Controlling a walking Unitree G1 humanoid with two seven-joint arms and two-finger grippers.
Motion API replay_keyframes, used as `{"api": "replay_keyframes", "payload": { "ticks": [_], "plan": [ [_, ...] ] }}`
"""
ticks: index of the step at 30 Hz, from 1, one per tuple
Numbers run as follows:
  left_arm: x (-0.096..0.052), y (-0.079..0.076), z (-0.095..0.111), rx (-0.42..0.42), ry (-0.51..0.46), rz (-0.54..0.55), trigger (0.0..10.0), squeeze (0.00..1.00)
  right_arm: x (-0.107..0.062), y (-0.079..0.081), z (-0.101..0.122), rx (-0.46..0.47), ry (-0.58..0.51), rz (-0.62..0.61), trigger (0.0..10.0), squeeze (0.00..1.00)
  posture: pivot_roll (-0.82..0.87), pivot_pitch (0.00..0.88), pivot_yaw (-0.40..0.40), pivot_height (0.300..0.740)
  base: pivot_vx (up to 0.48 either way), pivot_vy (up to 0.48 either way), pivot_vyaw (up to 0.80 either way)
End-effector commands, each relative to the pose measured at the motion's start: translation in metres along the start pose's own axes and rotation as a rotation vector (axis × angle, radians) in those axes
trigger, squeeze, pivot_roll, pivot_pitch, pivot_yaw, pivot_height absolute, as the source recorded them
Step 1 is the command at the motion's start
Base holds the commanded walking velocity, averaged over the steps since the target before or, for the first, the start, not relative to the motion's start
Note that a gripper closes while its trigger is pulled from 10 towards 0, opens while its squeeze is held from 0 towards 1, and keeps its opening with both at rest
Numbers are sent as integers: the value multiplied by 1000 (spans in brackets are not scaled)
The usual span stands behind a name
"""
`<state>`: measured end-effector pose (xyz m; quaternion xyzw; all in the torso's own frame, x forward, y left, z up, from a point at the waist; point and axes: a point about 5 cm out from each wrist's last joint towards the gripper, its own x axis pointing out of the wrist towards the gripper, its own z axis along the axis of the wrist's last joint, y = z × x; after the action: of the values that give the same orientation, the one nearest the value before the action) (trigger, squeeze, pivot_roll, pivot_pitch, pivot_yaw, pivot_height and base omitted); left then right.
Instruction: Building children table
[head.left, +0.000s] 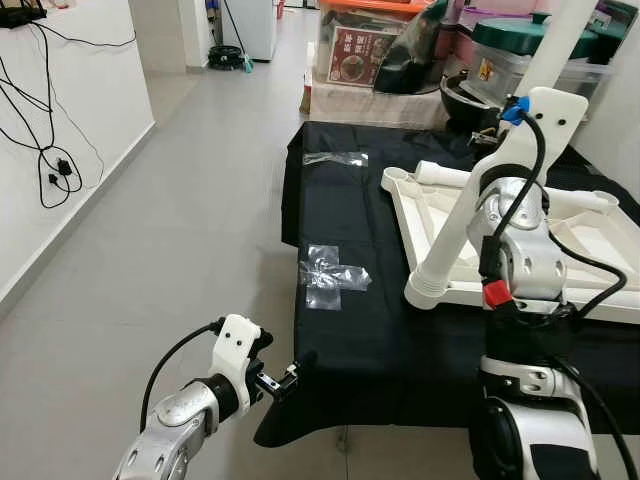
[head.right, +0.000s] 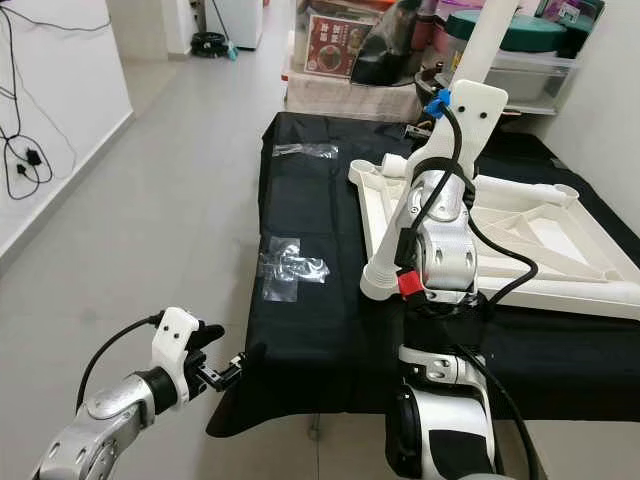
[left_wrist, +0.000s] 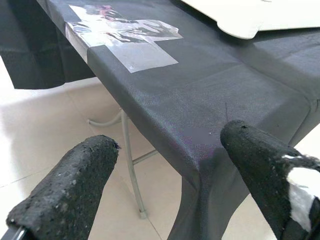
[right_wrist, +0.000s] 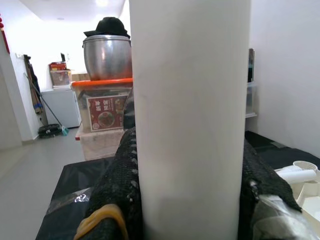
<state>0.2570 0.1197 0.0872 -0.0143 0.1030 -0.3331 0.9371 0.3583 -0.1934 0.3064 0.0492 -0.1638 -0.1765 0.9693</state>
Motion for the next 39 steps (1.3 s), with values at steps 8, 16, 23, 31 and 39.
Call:
{"api": "replay_keyframes", "payload": {
  "ticks": [8, 16, 23, 31, 39],
  "plan": [
    [1, 0, -4, 2, 20, -7, 10000, 0, -1, 2, 26, 42, -99, 13, 10000, 153, -37, 0, -102, 740, 0, 0, 0],
    [2, 0, -4, 3, 19, -8, 10000, 0, -1, 2, 24, 43, -87, 10, 10000, 1000, -36, 0, -102, 740, 0, 0, 0],
    [2, 0, -4, 3, 18, -7, 10000, 0, 0, 1, 23, 39, -76, 10, 10000, 0, -35, 0, -104, 740, 0, 0, 0],
    [2, 0, -4, 2, 18, -8, 10000, 0, 4, 2, 22, 5, -50, 130, 10000, 0, -38, 0, -101, 740, 0, 0, 0],
    [3, 0, -4, 3, 16, -10, 10000, 0, 14, -4, 8, -83, 52, 320, 10000, 0, -40, 0, -100, 740, 0, 0, 0]
  ]
}}
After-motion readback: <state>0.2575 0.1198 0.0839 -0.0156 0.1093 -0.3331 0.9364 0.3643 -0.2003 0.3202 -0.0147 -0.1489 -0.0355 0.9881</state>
